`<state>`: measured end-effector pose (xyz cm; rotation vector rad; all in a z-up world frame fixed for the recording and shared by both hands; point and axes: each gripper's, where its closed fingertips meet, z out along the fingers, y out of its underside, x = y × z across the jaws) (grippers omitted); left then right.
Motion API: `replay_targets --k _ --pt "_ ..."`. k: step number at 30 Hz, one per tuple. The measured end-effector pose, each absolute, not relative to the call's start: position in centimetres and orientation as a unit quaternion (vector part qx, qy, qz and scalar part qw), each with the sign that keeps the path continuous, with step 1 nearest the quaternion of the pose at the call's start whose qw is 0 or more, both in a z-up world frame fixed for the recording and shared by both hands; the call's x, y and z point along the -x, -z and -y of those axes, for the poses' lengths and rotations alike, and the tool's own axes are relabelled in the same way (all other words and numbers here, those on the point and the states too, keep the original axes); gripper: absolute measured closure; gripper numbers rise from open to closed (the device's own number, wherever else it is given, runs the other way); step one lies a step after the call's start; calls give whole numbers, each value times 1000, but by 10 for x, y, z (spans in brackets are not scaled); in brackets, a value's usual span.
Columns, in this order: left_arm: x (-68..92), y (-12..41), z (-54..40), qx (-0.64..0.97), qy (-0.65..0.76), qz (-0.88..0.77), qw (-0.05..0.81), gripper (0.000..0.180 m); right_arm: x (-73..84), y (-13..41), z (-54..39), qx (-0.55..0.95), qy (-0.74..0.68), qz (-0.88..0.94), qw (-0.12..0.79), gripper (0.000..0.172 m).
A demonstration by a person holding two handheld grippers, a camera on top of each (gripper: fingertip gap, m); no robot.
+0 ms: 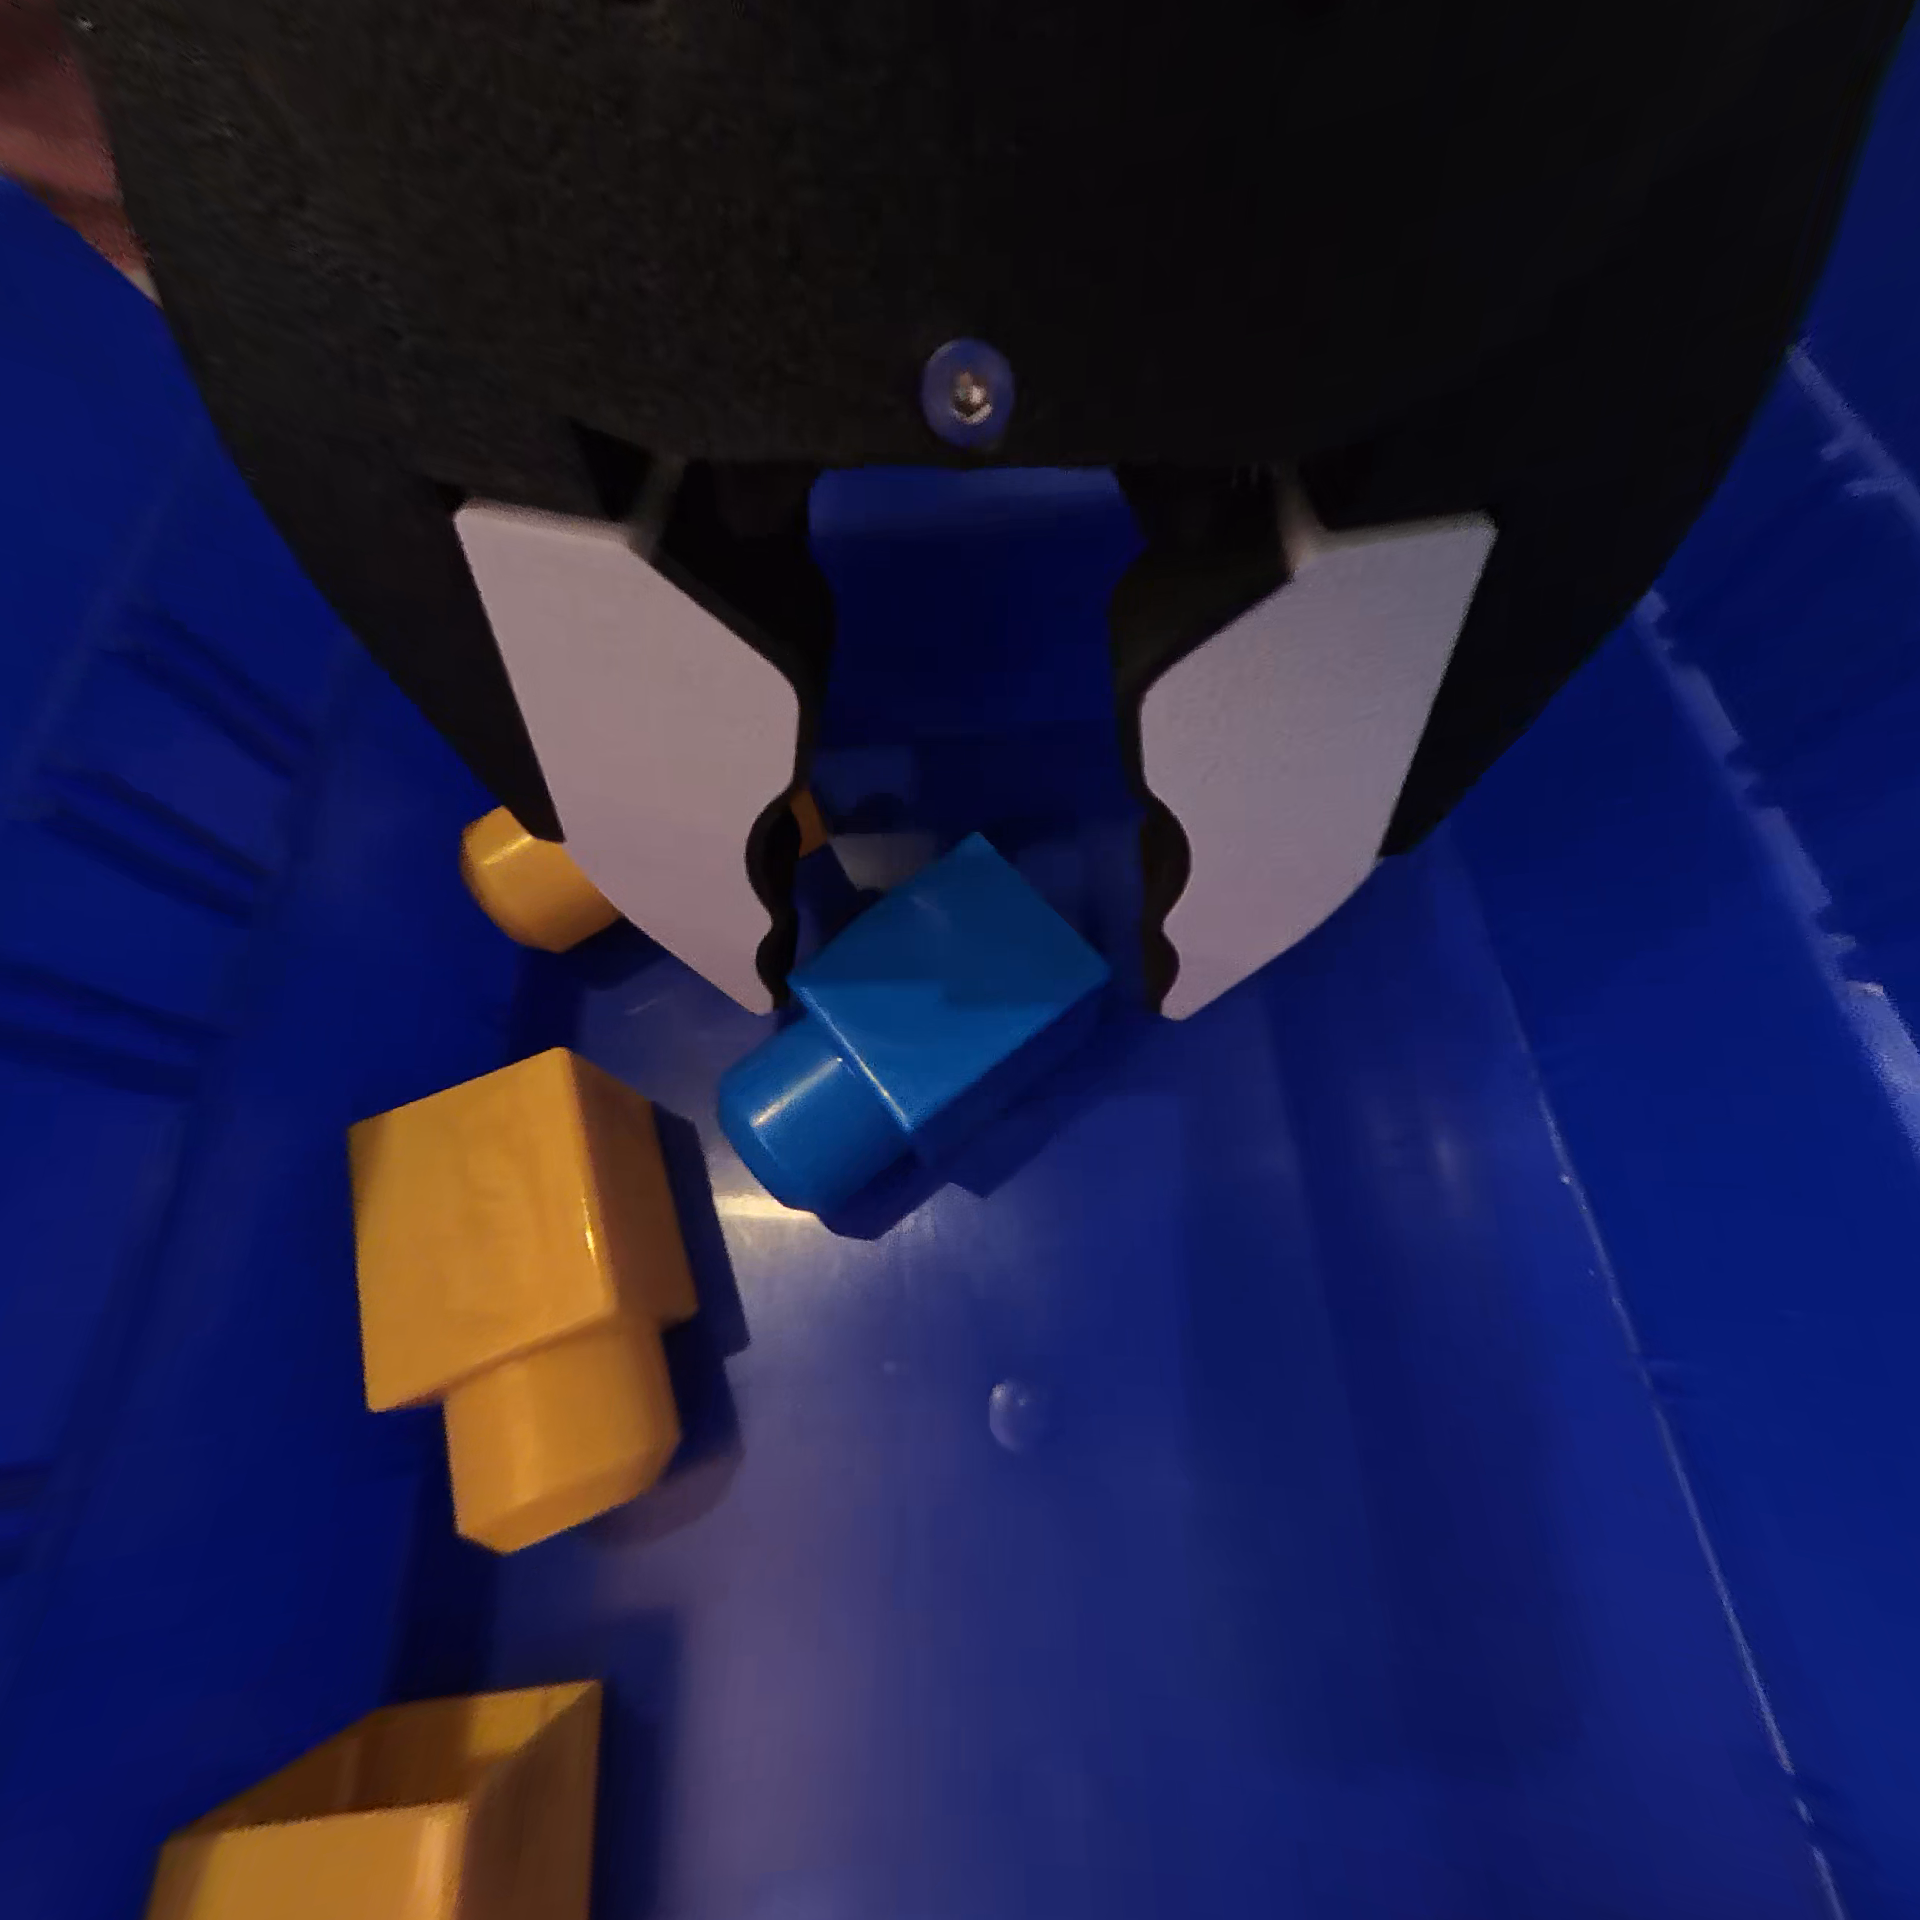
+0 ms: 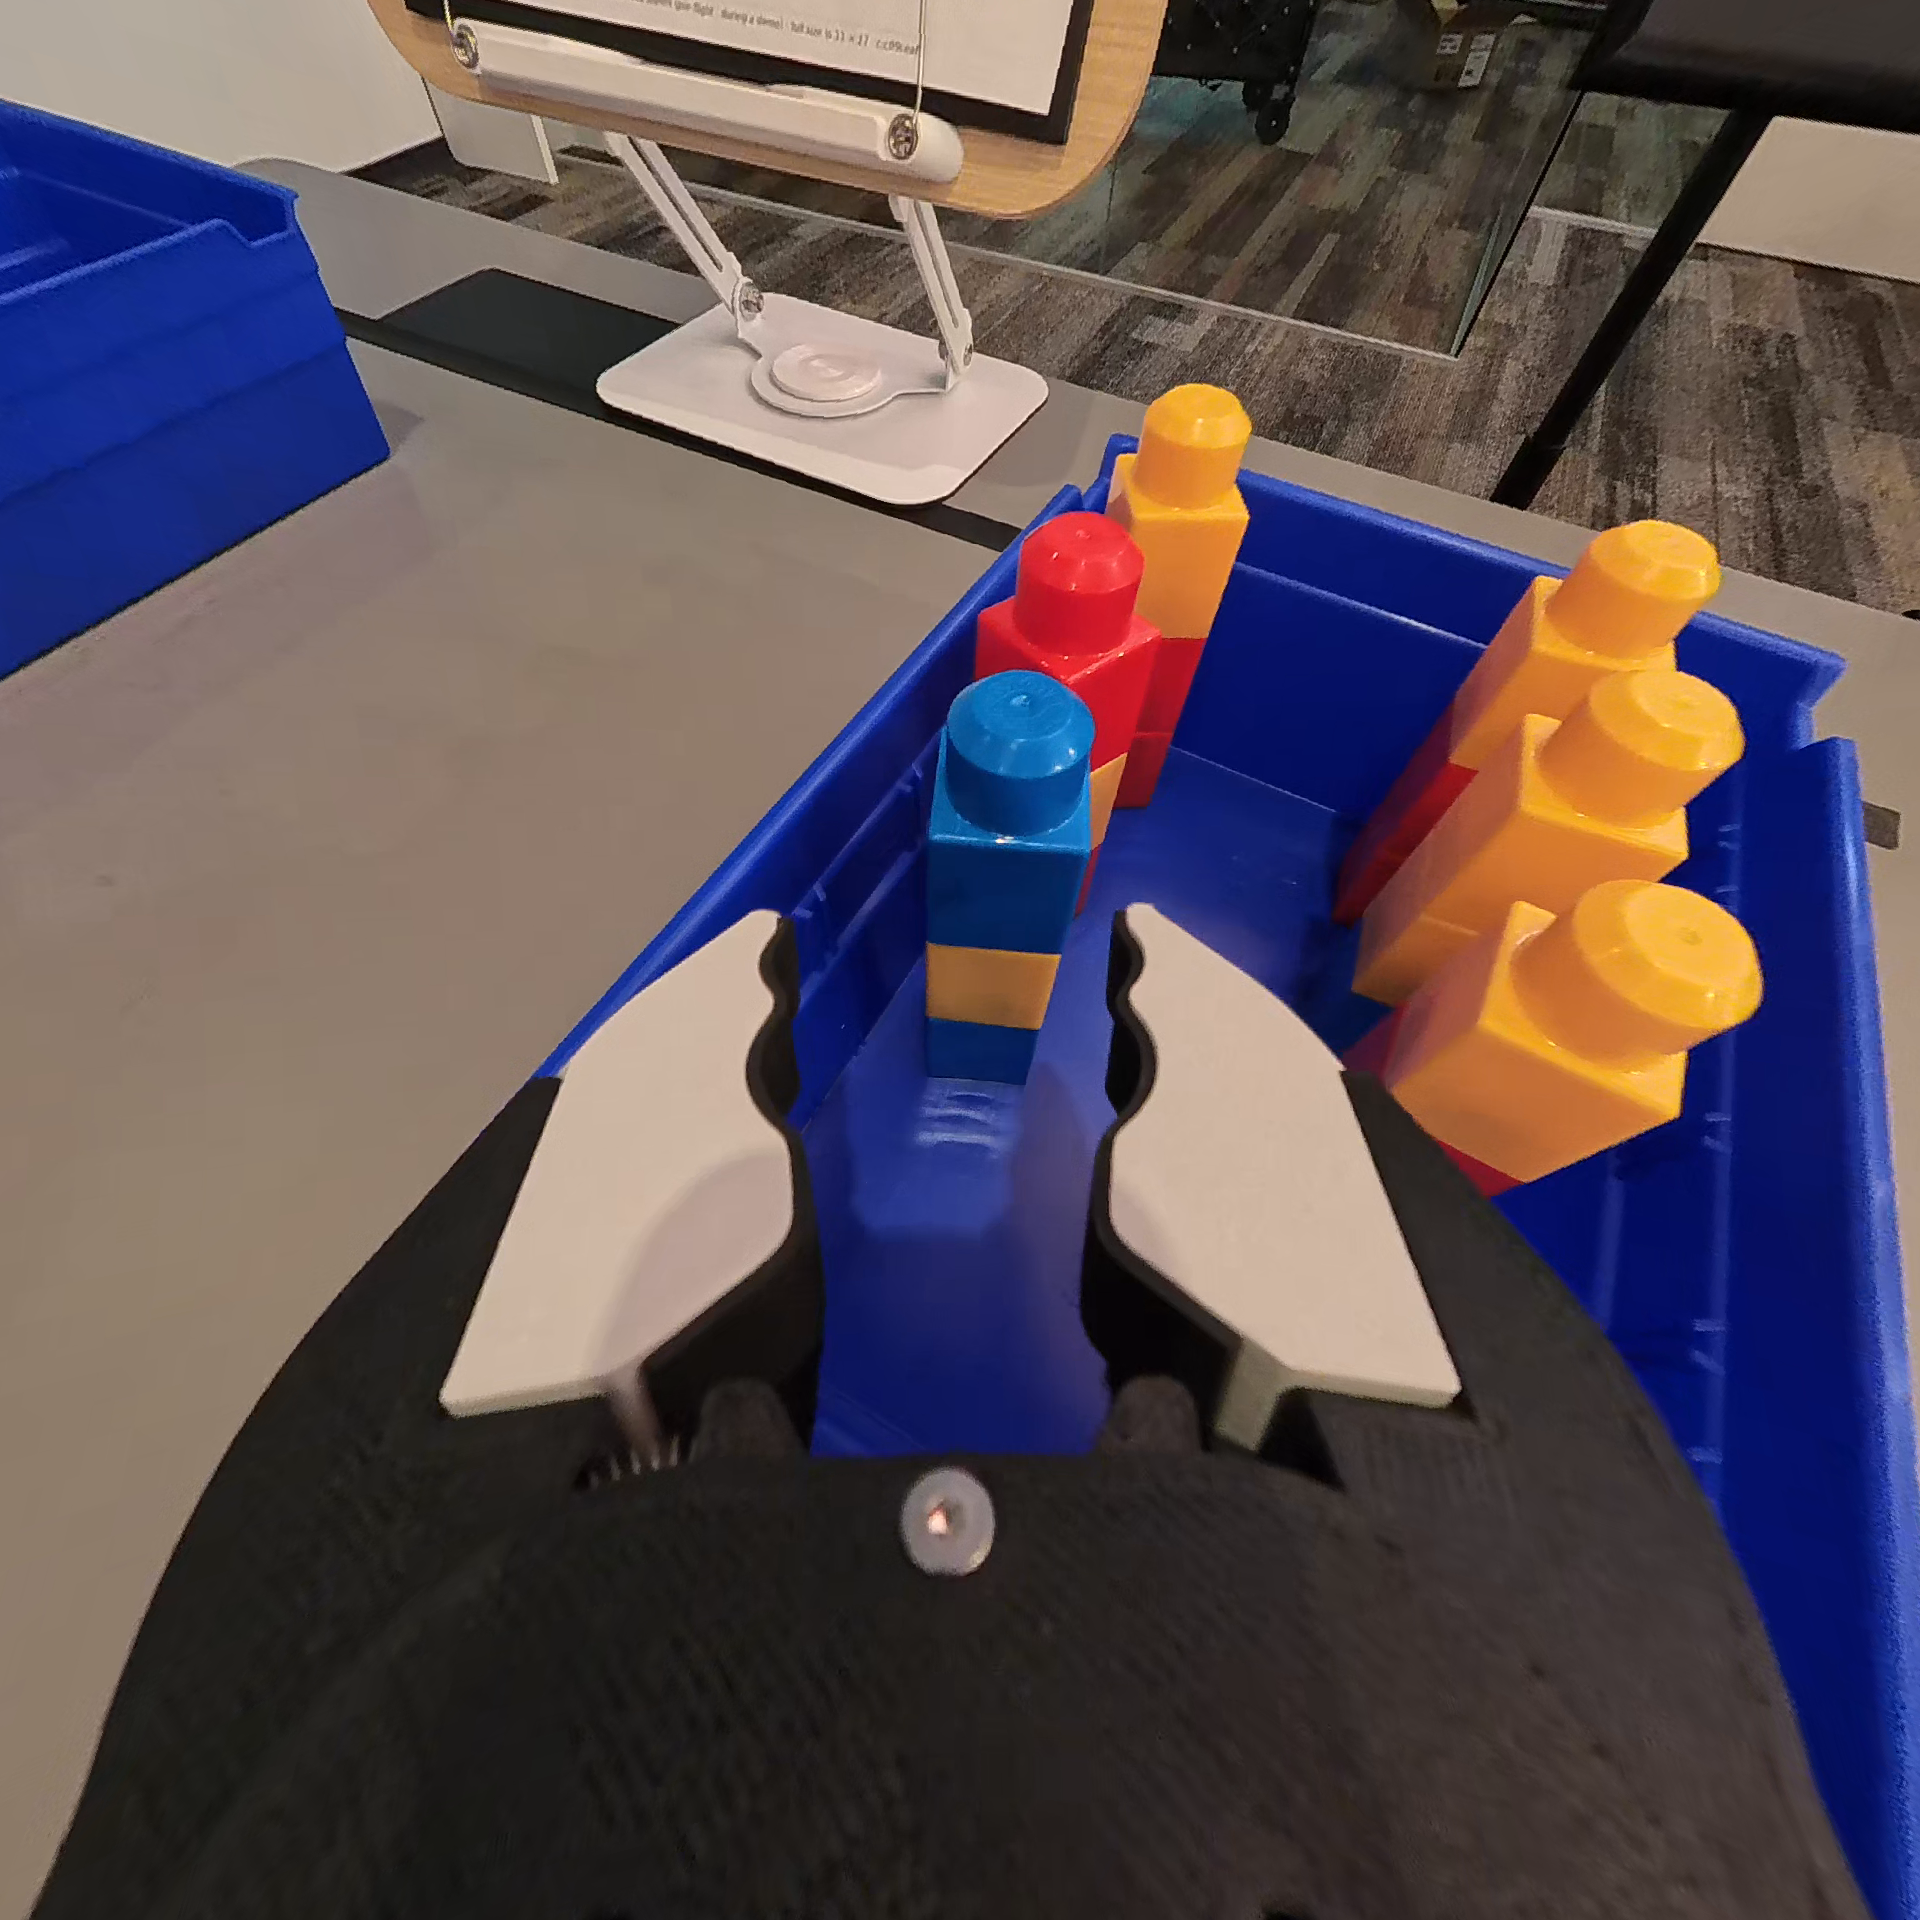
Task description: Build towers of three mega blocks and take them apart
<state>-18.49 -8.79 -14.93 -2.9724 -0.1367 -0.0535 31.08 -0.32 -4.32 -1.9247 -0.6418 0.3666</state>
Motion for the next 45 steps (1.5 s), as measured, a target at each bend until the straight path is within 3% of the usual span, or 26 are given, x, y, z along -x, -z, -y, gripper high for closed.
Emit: replay_targets --k 5,11,13,15,16,18,20,23,25,27,30,34,37,39,42,45 --pt "186 142 80 994 27 13 104 115 -307 50 4 806 -142 281 501 113" --pt "187 137 73 980 -29 -183 74 114 -307 55 3 810 -141 284 493 113" --pt "187 143 75 968 -48 -240 52 117 -307 56 3 810 -141 284 492 113" --pt "186 148 78 960 -54 -273 37 143 -308 55 3 810 -139 283 495 114" --pt "186 147 77 959 -55 -274 44 143 -310 51 3 807 -135 280 503 115" --pt "184 136 72 962 -40 -255 86 143 -313 33 5 790 -115 269 539 117" --pt "165 105 64 956 16 -232 181 143 -308 -2 13 750 -98 268 596 118" --pt "92 35 70 886 174 -270 334 144 -243 -58 49 654 -215 330 645 128" --pt "40 1 86 822 223 -348 393 144 -178 -77 85 594 -357 406 596 135" --pt "-1 -15 101 772 228 -415 424 144 -124 -77 115 563 -465 467 498 127" --pt "-39 -22 111 747 227 -455 429 144 -74 -73 127 526 -526 503 441 123" --pt "-58 -28 114 728 238 -471 437 144 -49 -62 125 518 -538 530 402 127" --pt "-60 -34 121 708 266 -478 446 143 -47 -60 122 497 -530 555 406 143" --pt "-38 -33 110 725 213 -465 462 122 -51 -63 112 499 -526 548 417 143" --pt "27 -27 97 770 125 -411 471 117 -69 -37 69 579 -439 539 426 143" --pt "89 9 101 828 85 -376 407 121 -97 12 23 681 -330 506 413 143"
